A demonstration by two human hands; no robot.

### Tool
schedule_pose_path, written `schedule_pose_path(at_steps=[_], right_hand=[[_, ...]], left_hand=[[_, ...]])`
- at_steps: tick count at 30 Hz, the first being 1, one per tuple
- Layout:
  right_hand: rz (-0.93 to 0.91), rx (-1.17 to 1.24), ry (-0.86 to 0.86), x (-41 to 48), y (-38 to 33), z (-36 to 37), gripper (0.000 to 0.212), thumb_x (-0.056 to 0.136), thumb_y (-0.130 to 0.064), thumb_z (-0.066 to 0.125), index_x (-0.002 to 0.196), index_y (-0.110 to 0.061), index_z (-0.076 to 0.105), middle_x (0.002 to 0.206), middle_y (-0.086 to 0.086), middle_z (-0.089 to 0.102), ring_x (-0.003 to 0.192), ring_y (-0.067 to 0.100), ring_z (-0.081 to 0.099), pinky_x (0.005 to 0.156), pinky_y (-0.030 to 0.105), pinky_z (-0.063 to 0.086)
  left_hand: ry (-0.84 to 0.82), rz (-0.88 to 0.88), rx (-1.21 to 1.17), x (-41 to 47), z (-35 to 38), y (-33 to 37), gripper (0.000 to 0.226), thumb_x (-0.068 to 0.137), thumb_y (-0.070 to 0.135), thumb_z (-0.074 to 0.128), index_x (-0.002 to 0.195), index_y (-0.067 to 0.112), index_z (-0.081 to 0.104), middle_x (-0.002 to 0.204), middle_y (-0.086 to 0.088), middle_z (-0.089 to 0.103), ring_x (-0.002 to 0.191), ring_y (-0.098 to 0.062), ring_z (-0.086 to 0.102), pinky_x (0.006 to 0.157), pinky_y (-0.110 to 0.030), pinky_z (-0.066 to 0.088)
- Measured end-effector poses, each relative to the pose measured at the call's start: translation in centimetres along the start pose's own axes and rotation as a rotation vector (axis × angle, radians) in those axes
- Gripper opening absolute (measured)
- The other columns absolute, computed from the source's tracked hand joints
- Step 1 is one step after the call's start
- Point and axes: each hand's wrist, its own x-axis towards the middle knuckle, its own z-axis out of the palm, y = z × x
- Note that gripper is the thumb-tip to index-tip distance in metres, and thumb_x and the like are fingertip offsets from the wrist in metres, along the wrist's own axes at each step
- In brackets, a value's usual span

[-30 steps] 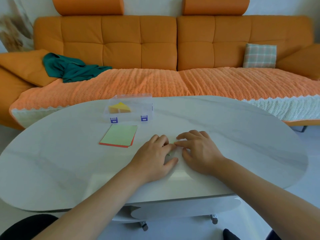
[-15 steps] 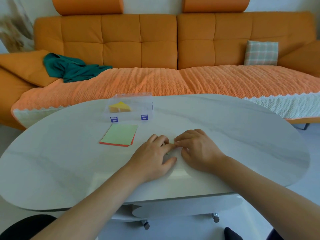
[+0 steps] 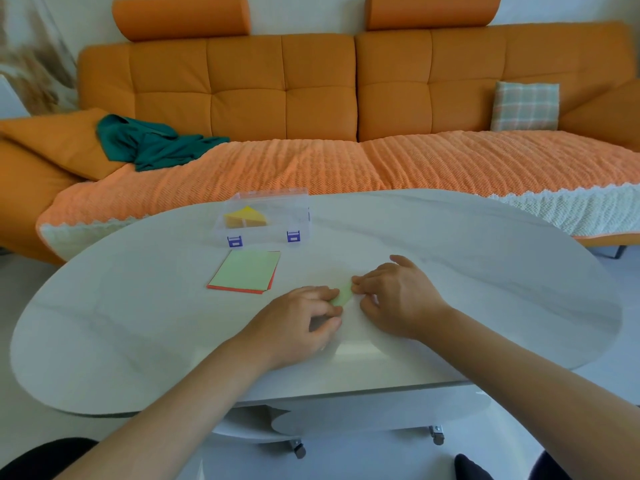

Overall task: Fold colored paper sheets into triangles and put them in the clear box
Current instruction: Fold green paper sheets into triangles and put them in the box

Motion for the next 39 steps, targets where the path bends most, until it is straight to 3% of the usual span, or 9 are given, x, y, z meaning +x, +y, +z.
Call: schedule_pose_path(at_steps=[5,9,12,17,21,25,32,36,39], right_hand=[[0.015,-0.026,0.014,0.1,-0.1,0.5,0.037,0.085,-0.028,0.043,0.096,-0.023,0.078,0.106,-0.008,0.076,0.093,0.020,0.068,0.093,0.038,0.044],[-0.028,-0.099,-0.015,0.3,-0.2,-0.1,0.039,0.091,-0.036,0.040,0.109,-0.028,0.074,0.117,-0.010,0.072,0.105,0.018,0.064,0.107,0.038,0.035],[-0.078,-0.100,-0.012,0.6,-0.1,-0.5,0.035,0.096,-0.042,0.048,0.121,-0.029,0.068,0.126,-0.010,0.067,0.113,0.017,0.062,0.113,0.040,0.030],[-0.189,0.044,0.008,1.6,0.7,-0.1,0.033,0.093,-0.045,0.060,0.123,-0.031,0.067,0.117,-0.010,0.067,0.102,0.017,0.063,0.089,0.037,0.049],[-0.309,0.033,0.053,2.7,1.1,0.3,0.023,0.093,-0.037,0.061,0.110,-0.028,0.074,0.101,-0.007,0.071,0.085,0.020,0.064,0.070,0.036,0.052],[-0.467,-0.081,0.182,3.6,1.2,1.1,0.029,0.094,-0.034,0.050,0.092,-0.019,0.074,0.077,-0.002,0.066,0.065,0.024,0.060,0.053,0.032,0.046],[-0.437,-0.104,0.269,3.8,0.9,1.9,0.024,0.095,-0.020,0.049,0.090,-0.017,0.073,0.066,0.000,0.060,0.058,0.025,0.055,0.049,0.033,0.042],[-0.367,0.078,0.185,3.5,0.8,1.2,0.031,0.093,-0.042,0.051,0.099,-0.024,0.075,0.087,-0.006,0.068,0.073,0.020,0.062,0.055,0.032,0.049],[-0.379,0.080,0.163,3.6,1.0,1.1,0.036,0.092,-0.044,0.049,0.103,-0.023,0.075,0.092,-0.005,0.070,0.078,0.020,0.064,0.058,0.034,0.053]], left_hand=[[0.004,0.003,0.006,0.4,-0.3,0.0,0.022,0.096,0.041,0.058,0.110,0.028,0.069,0.137,0.014,0.058,0.129,-0.004,0.046,0.109,-0.025,0.035],[0.112,-0.030,-0.045,1.5,-0.6,0.1,0.024,0.088,0.034,0.071,0.109,0.024,0.063,0.105,0.015,0.062,0.102,-0.007,0.053,0.091,-0.026,0.044],[0.139,-0.017,-0.034,2.3,-0.8,-0.2,0.021,0.086,0.028,0.073,0.107,0.024,0.069,0.099,0.012,0.066,0.097,-0.009,0.055,0.087,-0.030,0.047],[0.114,0.088,0.082,2.9,-1.2,-1.5,0.025,0.091,0.018,0.063,0.112,0.023,0.074,0.094,0.004,0.073,0.094,-0.015,0.062,0.081,-0.035,0.052],[0.125,0.072,0.023,3.2,-1.7,-1.5,0.016,0.085,0.027,0.068,0.099,0.027,0.076,0.085,0.010,0.071,0.080,-0.008,0.061,0.074,-0.030,0.052],[0.138,0.005,-0.071,3.2,-1.7,-1.6,0.009,0.079,0.028,0.075,0.089,0.028,0.073,0.081,0.013,0.070,0.078,-0.005,0.063,0.072,-0.025,0.051],[0.183,0.059,-0.073,3.2,-1.6,-2.4,0.015,0.085,0.013,0.066,0.093,0.022,0.075,0.081,0.010,0.072,0.074,-0.008,0.065,0.070,-0.031,0.054],[0.152,0.088,-0.081,3.3,-1.7,-2.5,0.011,0.083,0.024,0.075,0.094,0.023,0.076,0.084,0.012,0.072,0.077,-0.007,0.064,0.071,-0.029,0.052],[0.166,0.115,-0.061,3.3,-1.6,-2.7,0.015,0.081,0.026,0.076,0.095,0.024,0.076,0.084,0.012,0.071,0.076,-0.006,0.061,0.070,-0.027,0.052]])
